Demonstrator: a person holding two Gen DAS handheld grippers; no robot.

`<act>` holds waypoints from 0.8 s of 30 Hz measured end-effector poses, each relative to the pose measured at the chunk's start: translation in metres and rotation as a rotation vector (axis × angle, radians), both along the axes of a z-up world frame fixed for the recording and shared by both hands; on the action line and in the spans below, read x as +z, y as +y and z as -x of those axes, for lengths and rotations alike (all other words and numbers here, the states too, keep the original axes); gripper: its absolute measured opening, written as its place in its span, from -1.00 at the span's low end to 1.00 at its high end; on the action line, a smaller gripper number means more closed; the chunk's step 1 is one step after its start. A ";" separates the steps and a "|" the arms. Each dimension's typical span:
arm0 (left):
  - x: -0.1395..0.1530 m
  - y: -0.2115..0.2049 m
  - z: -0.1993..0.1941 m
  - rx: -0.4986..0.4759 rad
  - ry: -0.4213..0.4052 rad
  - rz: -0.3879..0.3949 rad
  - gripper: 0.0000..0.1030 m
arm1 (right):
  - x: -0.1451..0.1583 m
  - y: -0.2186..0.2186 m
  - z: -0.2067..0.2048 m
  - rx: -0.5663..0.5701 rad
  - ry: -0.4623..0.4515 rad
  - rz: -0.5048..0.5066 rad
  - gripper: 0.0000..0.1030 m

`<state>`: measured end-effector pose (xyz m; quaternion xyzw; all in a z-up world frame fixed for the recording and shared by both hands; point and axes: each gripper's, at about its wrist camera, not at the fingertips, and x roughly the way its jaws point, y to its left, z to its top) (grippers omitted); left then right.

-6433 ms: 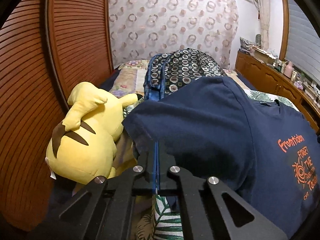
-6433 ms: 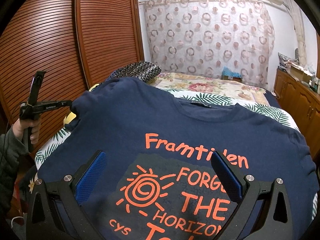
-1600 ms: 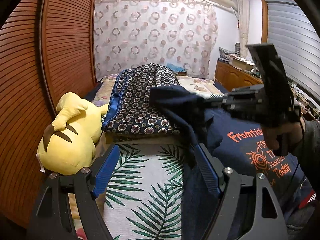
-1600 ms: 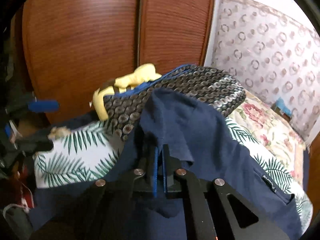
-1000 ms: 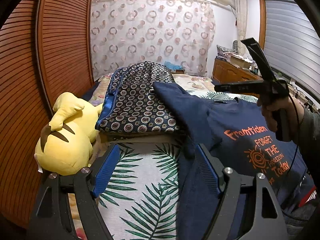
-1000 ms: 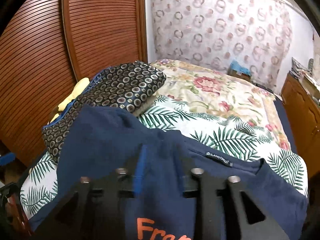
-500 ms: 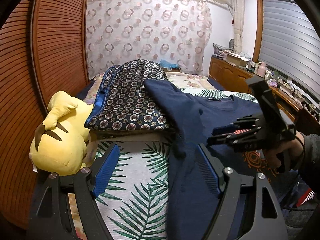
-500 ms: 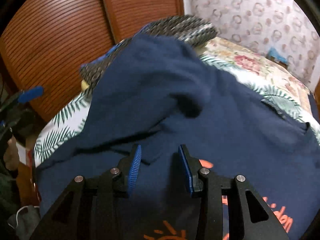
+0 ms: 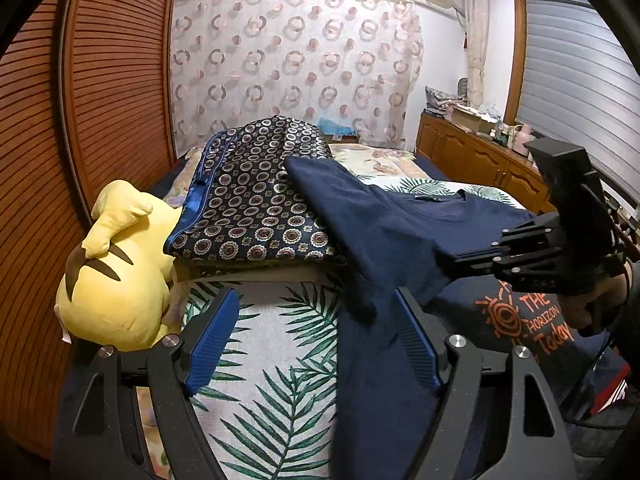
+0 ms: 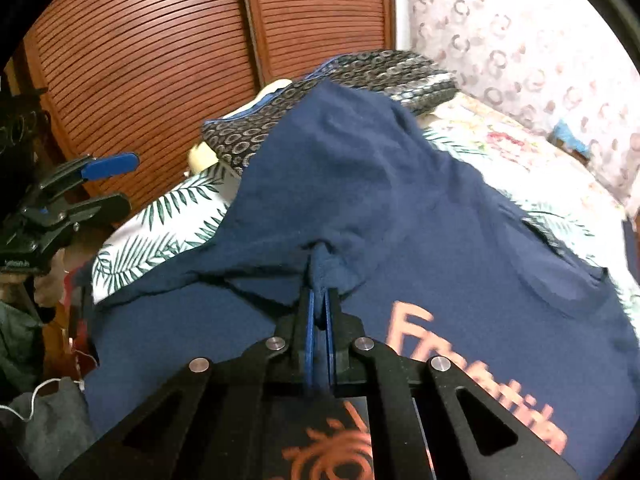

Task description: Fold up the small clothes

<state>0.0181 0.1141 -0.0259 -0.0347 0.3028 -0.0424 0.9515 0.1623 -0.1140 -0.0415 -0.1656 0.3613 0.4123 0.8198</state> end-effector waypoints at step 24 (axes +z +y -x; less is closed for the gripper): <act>0.014 -0.093 -0.038 -0.152 -0.015 -0.035 0.52 | 0.020 -0.138 0.045 -0.344 -0.110 -0.041 0.09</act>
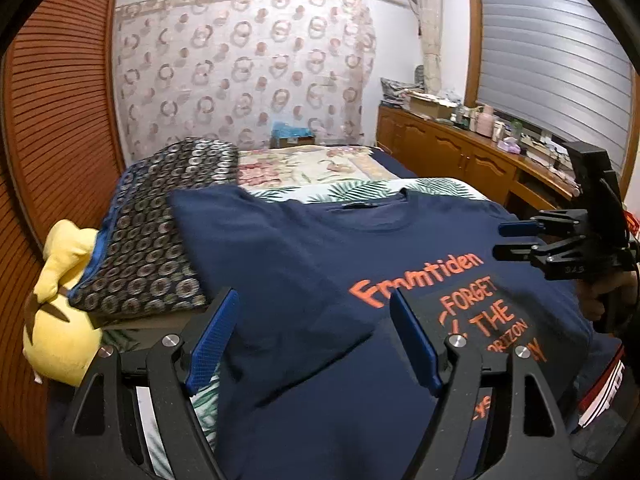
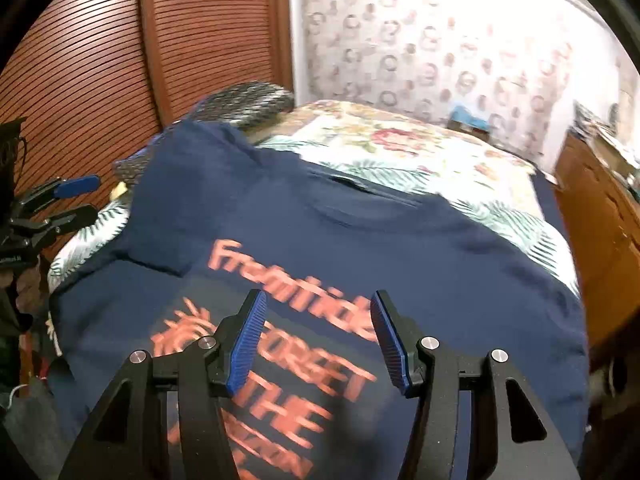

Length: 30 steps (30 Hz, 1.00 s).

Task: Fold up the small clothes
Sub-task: 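Move the right gripper to the opposite side of the T-shirt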

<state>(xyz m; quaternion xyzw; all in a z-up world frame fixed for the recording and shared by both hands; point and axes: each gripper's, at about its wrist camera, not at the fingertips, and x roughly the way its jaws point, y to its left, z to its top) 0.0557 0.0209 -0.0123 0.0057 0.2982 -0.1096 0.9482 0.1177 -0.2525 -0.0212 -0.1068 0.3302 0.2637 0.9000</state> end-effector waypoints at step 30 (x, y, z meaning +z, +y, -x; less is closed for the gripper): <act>-0.054 -0.068 -0.065 -0.146 0.254 -0.108 0.52 | -0.029 -0.153 0.015 -0.445 0.131 -0.089 0.09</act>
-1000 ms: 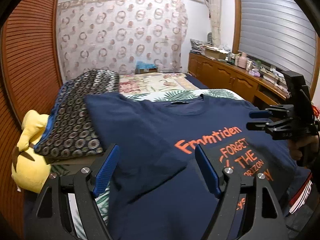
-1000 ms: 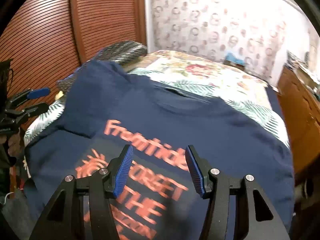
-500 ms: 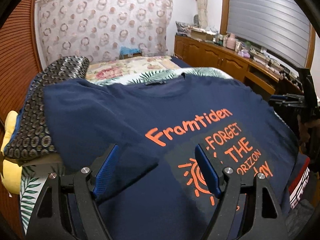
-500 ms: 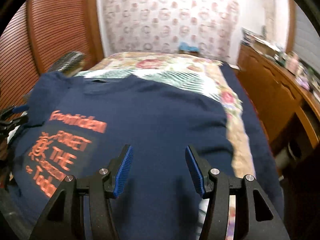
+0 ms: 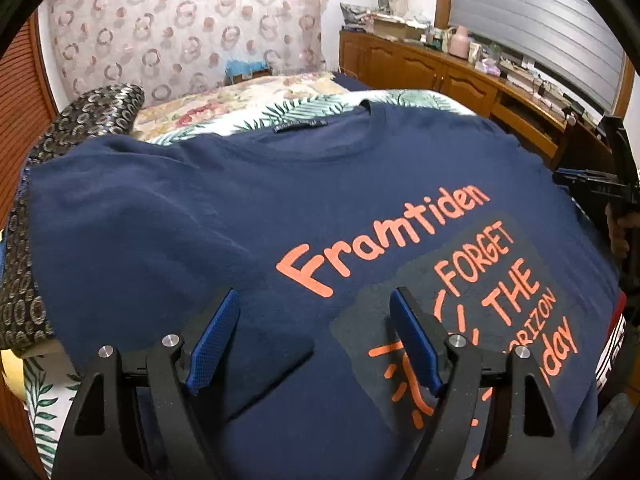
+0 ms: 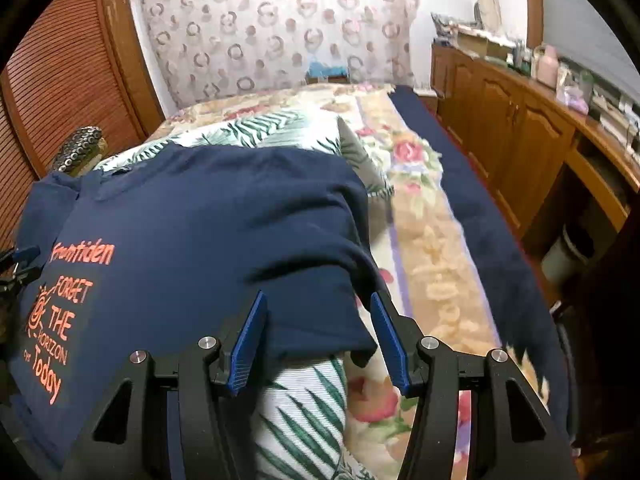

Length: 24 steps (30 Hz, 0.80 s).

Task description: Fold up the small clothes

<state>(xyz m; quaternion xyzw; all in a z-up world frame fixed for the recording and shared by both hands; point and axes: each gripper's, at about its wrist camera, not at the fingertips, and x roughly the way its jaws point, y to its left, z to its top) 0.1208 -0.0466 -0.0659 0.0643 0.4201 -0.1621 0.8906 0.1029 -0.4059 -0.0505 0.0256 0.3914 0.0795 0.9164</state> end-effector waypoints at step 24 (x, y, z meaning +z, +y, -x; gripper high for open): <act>-0.007 -0.007 -0.008 -0.024 0.025 -0.044 0.78 | 0.030 0.011 0.004 0.110 -0.161 0.095 -0.92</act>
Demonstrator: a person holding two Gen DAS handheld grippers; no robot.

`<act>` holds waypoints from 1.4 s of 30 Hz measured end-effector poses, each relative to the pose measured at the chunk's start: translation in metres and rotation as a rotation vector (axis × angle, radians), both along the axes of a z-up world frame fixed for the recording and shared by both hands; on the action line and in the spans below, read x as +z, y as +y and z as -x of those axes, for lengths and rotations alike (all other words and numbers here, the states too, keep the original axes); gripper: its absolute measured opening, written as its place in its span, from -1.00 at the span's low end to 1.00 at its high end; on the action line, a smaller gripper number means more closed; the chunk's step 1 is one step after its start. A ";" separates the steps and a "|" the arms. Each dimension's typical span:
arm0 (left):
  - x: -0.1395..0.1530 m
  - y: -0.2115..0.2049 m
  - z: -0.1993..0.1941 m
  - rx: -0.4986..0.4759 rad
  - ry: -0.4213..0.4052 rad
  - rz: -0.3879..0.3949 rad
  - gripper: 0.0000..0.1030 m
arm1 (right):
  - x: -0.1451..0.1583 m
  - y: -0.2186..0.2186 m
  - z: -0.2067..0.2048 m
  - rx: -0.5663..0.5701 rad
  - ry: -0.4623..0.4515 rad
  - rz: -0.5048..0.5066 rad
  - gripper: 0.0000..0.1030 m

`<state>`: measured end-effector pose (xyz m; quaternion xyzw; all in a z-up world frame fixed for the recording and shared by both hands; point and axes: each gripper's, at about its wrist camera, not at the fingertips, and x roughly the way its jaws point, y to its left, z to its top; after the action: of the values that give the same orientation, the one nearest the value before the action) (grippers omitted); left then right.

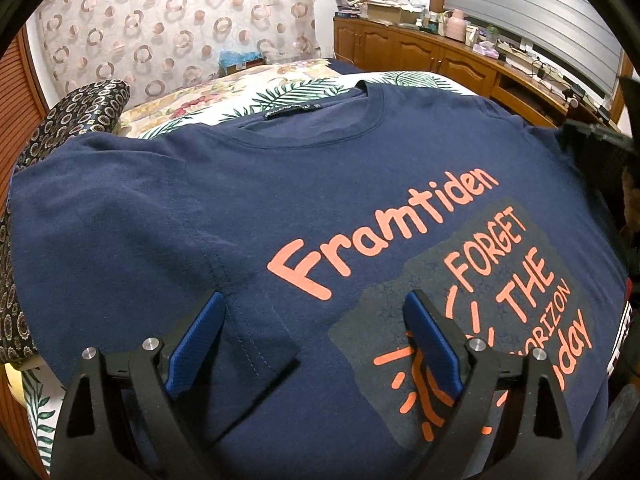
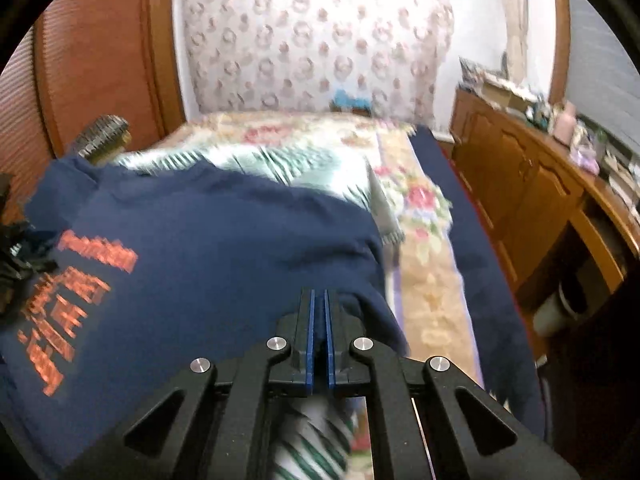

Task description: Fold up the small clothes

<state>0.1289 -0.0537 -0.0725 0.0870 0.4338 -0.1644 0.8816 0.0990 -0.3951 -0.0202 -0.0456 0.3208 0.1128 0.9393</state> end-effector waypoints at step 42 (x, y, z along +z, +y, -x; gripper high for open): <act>0.042 -0.004 0.050 -0.023 -0.150 0.100 0.83 | -0.030 0.004 -0.003 -0.071 0.106 -0.029 0.04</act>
<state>0.0790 -0.0574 -0.0308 0.0599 0.3570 -0.1891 0.9128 0.1019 -0.3910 -0.0506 -0.0148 0.3698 0.0863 0.9250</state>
